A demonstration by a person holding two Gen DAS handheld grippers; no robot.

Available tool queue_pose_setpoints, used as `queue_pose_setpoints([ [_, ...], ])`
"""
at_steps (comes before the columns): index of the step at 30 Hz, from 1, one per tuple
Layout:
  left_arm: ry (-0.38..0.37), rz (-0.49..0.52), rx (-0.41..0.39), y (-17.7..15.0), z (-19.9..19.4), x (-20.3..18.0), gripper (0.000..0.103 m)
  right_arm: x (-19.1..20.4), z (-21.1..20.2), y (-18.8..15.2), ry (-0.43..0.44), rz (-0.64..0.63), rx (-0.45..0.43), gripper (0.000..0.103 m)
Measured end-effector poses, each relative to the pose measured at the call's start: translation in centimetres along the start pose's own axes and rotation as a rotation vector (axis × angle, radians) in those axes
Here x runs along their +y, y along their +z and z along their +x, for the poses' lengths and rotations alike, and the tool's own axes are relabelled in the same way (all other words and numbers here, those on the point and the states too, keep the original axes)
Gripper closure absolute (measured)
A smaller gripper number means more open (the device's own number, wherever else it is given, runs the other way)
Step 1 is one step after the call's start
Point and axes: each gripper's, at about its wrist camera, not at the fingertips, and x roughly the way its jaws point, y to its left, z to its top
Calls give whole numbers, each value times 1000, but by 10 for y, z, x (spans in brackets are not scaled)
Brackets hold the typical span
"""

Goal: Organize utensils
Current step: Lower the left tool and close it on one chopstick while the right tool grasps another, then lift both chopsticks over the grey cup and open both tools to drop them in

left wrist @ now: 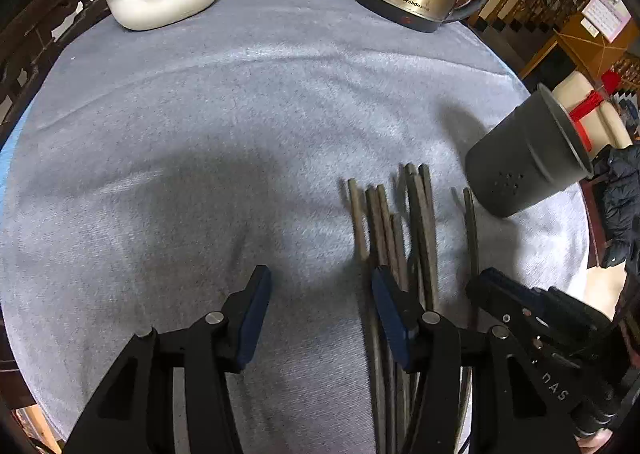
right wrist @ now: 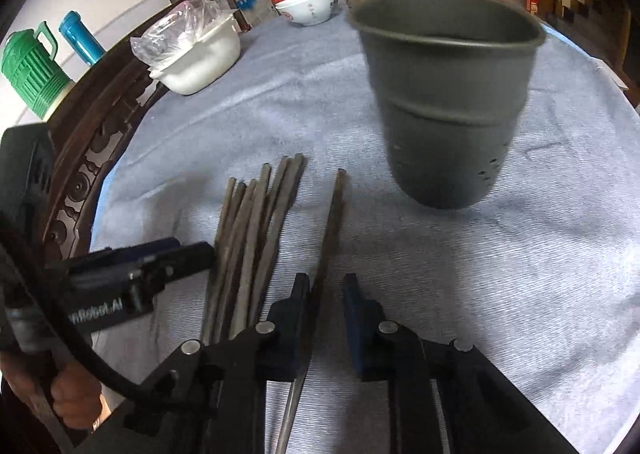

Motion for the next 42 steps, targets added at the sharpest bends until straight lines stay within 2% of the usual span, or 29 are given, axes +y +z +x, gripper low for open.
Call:
queue_pose_setpoints([
  [9, -10, -17, -5, 22, 11, 2, 49, 1, 7, 12, -20, 20, 18, 82],
  [10, -16, -26, -2, 25, 12, 4, 51, 3, 9, 14, -22, 20, 14, 82],
  [12, 7, -26, 4, 29, 14, 9, 70, 4, 11, 17, -31, 1, 3, 82],
  [15, 13, -17, 3, 32, 11, 20, 82, 5, 11, 18, -38, -17, 21, 84],
  [20, 4, -32, 15, 38, 8, 33, 83, -4, 6, 17, -68, -15, 54, 85],
  [22, 14, -29, 19, 39, 7, 31, 83, -6, 8, 21, -54, 13, 71, 82],
  [24, 26, -24, 28, 44, 7, 26, 83, -2, 12, 29, -85, 23, 81, 82],
  [27, 36, -28, 39, 52, 10, 23, 91, 10, 18, 35, -119, -18, 62, 79],
  [28, 36, -34, 40, 55, 12, 23, 94, 12, 19, 36, -116, -22, 57, 80],
  [30, 29, -57, 39, 59, 15, 25, 96, 10, 18, 35, -84, -35, 49, 92],
  [31, 25, -68, 34, 58, 14, 24, 97, 9, 16, 34, -59, -32, 42, 94],
  [34, 28, -54, -22, 50, -11, 20, 98, 7, 2, 30, -4, -42, -4, 95],
  [42, 17, 65, -268, 43, -119, -17, 98, 16, -85, 21, 169, -129, -239, 97],
])
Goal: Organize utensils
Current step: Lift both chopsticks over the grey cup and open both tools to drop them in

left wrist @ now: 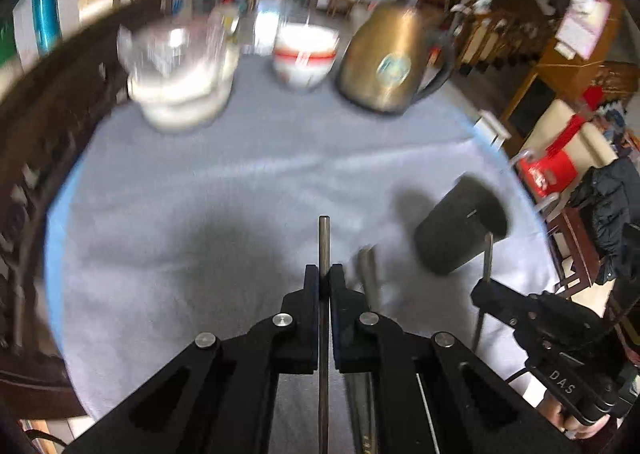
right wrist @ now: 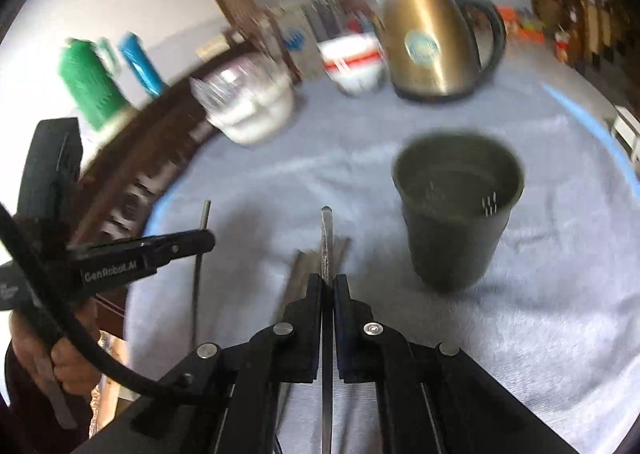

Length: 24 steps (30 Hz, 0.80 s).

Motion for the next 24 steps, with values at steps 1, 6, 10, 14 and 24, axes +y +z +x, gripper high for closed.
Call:
queue_pose_setpoints([
  [1, -2, 13, -30, 4, -13, -5, 98, 3, -12, 1, 12, -10, -34, 97],
  [6, -28, 58, -148, 17, -77, -33, 98, 8, -68, 12, 54, -18, -194, 97],
  [10, -52, 102, -229, 38, -100, -57, 98, 4, -106, 33, 36, -10, -346, 97],
  [14, -68, 139, -299, 60, -106, -82, 98, -6, -131, 54, -3, 20, -441, 97],
  [24, -116, 146, -401, 101, -99, -136, 98, -19, -142, 85, -160, 15, -526, 96],
])
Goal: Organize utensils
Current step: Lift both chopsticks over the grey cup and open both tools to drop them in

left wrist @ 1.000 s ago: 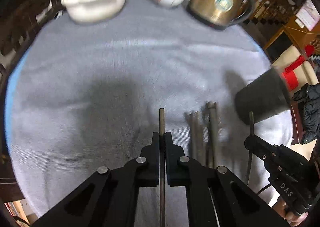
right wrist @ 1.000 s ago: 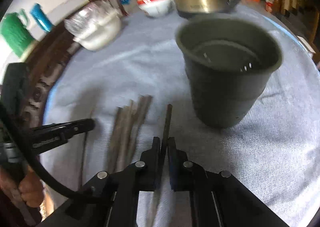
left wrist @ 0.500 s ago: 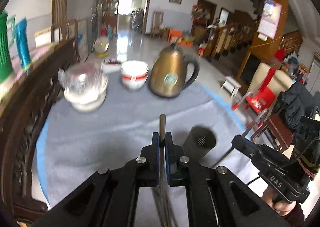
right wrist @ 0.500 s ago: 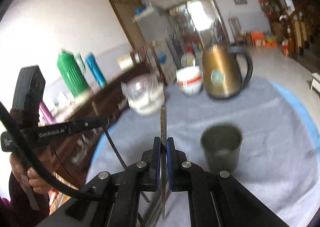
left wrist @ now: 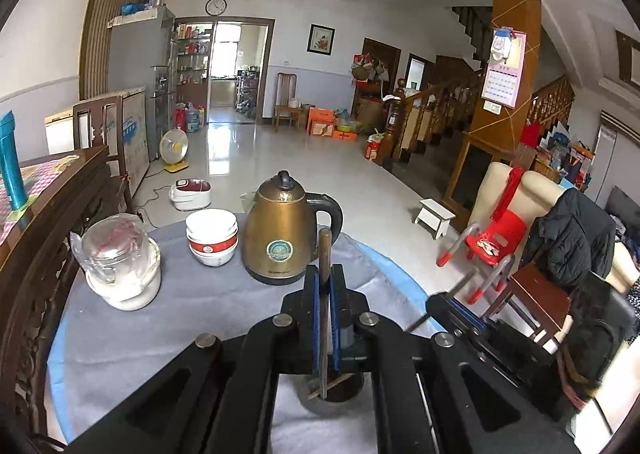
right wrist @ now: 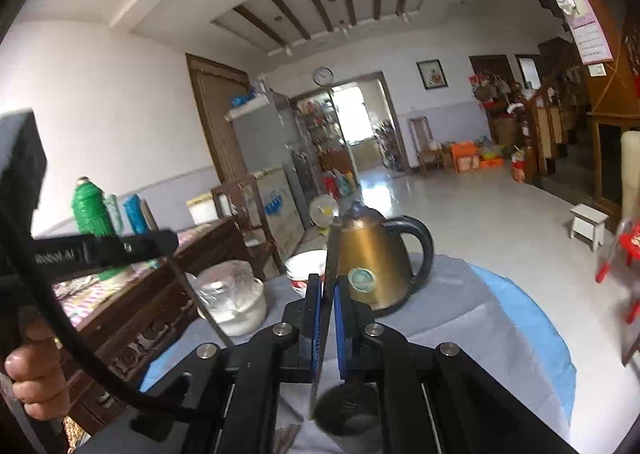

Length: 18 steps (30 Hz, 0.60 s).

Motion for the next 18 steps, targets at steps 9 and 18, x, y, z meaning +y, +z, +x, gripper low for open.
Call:
queue_pose_setpoints([
  [9, -1, -52, 48, -13, 41, 0, 98, -31, -13, 2, 15, 81, -30, 97],
  [18, 42, -23, 192, -48, 84, 4, 98, -44, 34, -29, -22, 83, 215, 94],
])
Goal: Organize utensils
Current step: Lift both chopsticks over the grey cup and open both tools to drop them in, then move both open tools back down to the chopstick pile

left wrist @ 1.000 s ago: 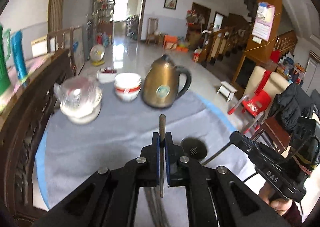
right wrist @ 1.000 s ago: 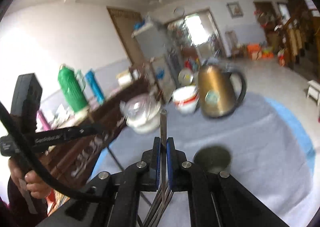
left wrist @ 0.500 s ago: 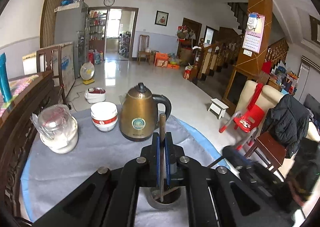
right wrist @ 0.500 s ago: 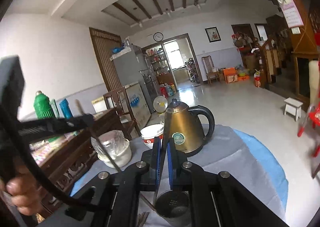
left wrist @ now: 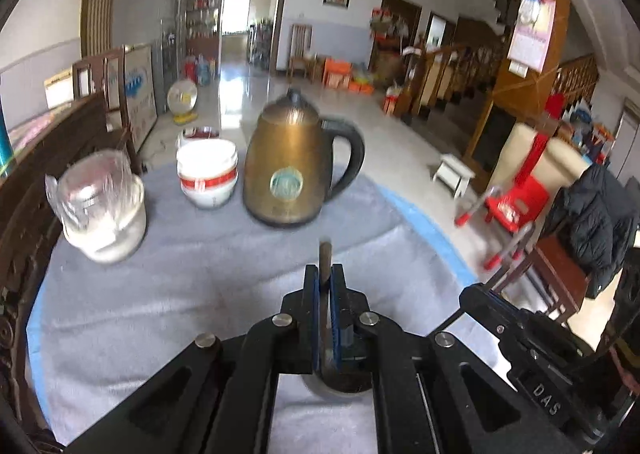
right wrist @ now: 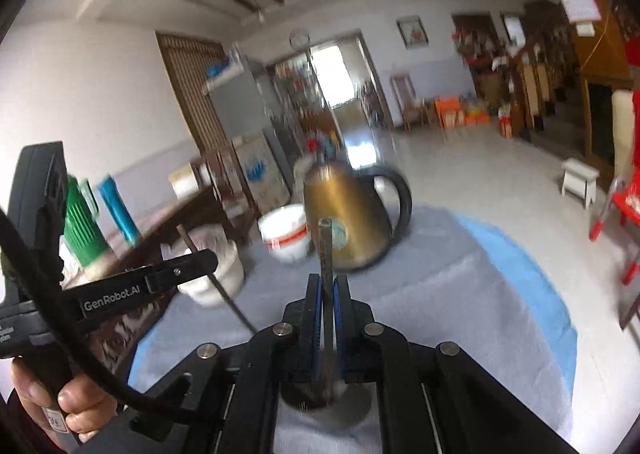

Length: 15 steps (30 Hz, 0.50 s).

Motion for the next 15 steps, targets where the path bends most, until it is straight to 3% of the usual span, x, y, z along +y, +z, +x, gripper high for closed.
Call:
queue_pose_setpoints([
  [2, -3, 2, 28, -8, 2, 4, 98, -7, 9, -5, 9, 33, 60, 93],
  [4, 6, 10, 36, -17, -2, 11, 91, -17, 13, -13, 34, 77, 101, 92],
  [6, 8, 9, 35, -25, -11, 19, 55, -27, 10, -18, 57, 133, 105, 92],
  [9, 41, 10, 3, -40, -29, 38, 49, -38, 0, -27, 91, 195, 86, 91],
  [12, 64, -18, 18, -59, -40, 63, 47, -41, -12, -34, 134, 229, 60, 66],
  [13, 78, -31, 25, -66, -43, 72, 47, -43, -18, -39, 152, 243, 38, 42],
  [15, 107, -55, 47, -82, -46, 89, 47, -42, -31, -45, 175, 249, -17, 37],
])
